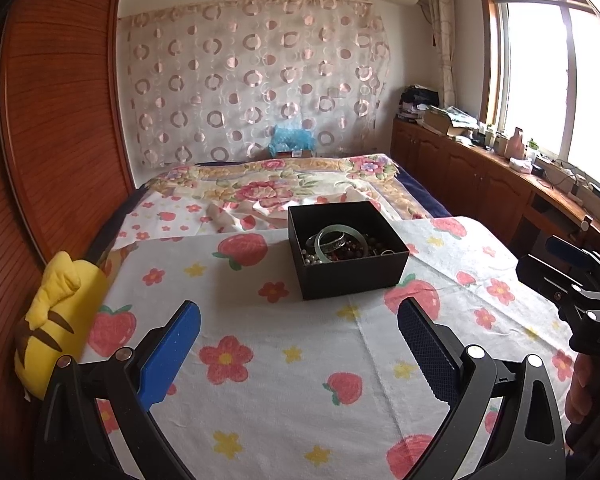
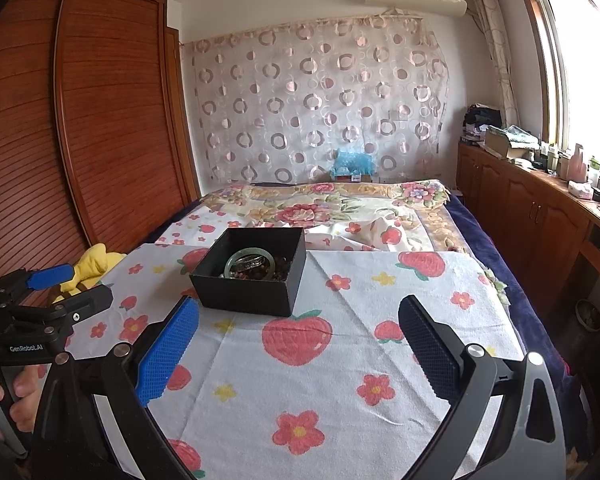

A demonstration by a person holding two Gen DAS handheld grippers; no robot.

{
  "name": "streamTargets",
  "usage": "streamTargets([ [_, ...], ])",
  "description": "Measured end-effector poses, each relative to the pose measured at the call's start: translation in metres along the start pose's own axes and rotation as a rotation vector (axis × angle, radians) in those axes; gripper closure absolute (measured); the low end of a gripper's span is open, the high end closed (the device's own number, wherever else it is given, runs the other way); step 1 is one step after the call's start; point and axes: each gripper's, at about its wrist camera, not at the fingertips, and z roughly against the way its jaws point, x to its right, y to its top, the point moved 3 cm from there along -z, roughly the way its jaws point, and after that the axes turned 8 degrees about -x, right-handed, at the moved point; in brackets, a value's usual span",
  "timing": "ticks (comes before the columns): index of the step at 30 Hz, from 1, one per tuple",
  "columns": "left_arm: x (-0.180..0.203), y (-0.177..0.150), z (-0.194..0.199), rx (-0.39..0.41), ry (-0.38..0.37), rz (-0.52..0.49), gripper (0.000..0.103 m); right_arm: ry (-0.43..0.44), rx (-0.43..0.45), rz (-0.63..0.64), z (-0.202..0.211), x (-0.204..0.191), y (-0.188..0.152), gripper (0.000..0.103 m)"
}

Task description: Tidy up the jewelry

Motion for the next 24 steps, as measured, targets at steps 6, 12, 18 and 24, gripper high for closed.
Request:
streamTargets([
  [6,-0.0002,0.0021,0.0021,-0.002,-0.005,0.0,0.008,-0.001,0.001,-0.002,-0.0001,0.0004,-0.0003,0.002],
  [12,-0.0001,0.0024,0.0028,-0.001,-0.005,-0.001,0.008,0.001,0.001,-0.002,-0.0007,0.0,0.0001,0.002],
  [18,-0.0003,0.0023,0.0025,0.0,-0.006,0.001,0.008,0.001,0.002,-0.003,-0.0007,0.0005,0.0,0.002],
  [24,-0.0017,0.0009,0.0029,0.001,-0.005,0.002,0.008,0.006,0.002,-0.007,-0.0003,-0.0017,0.0005,0.002],
])
